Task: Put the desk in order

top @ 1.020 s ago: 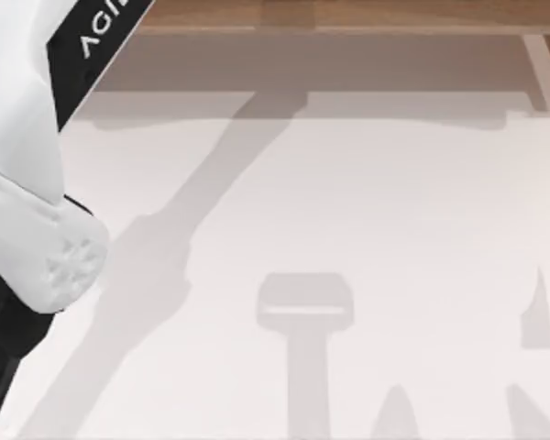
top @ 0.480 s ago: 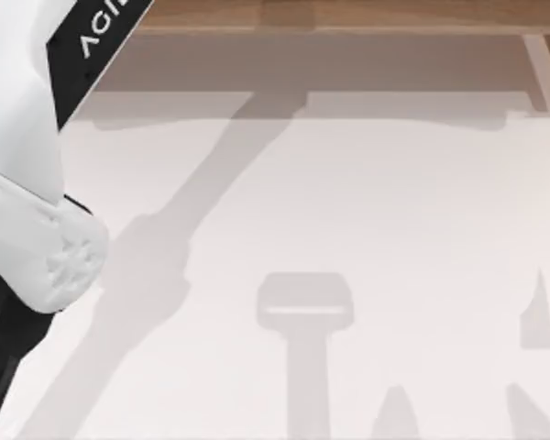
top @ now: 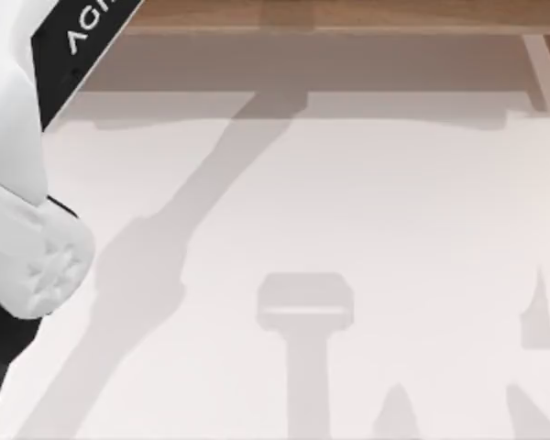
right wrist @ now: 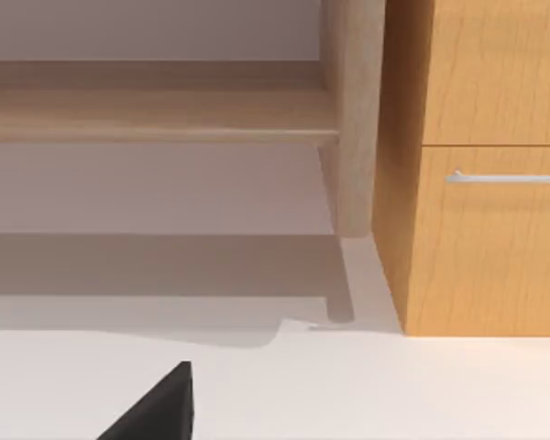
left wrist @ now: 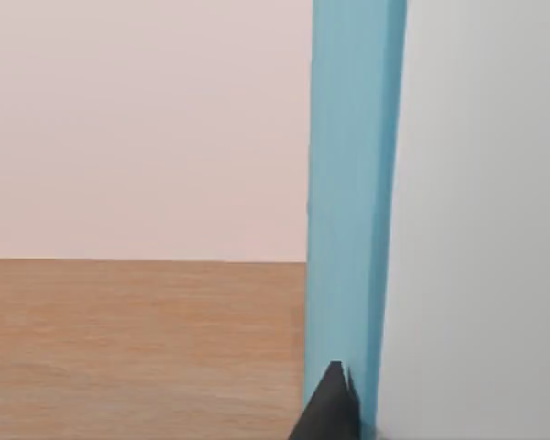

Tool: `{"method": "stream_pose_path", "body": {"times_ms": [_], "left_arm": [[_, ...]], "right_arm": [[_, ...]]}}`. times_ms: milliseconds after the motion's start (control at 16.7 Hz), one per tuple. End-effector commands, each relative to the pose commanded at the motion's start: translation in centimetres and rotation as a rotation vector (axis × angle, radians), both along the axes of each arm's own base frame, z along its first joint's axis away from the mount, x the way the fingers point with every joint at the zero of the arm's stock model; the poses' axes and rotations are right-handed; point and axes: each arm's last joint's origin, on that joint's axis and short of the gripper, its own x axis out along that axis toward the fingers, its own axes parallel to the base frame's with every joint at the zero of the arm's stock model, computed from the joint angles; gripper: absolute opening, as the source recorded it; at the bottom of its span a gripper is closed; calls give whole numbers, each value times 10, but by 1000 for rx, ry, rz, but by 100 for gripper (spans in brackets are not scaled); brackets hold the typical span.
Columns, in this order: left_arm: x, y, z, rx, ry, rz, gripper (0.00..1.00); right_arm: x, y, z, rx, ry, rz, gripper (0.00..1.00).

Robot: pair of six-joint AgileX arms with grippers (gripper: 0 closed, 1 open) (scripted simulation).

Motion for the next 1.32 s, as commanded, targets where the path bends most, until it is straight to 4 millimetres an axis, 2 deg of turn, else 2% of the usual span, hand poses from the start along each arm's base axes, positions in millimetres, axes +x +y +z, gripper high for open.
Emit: {"method": "stream_pose_path", "body": {"times_ms": [420,840,960,1020,1140,1320], "left_arm": [[-28,1,5,12,12,5,0],[-27,7,9,9,1,12,0],[-25,27,23,3,-44,30,0],[-21,44,32,8,-73,49,0],[-11,87,46,48,-133,106,0],[5,169,57,189,-196,231,0]], "right_arm": [[0,0,0,0,0,0,100],[0,0,0,0,0,0,100],[0,0,0,0,0,0,100],[0,0,0,0,0,0,100],[0,0,0,0,0,0,100],[0,0,0,0,0,0,100]]}}
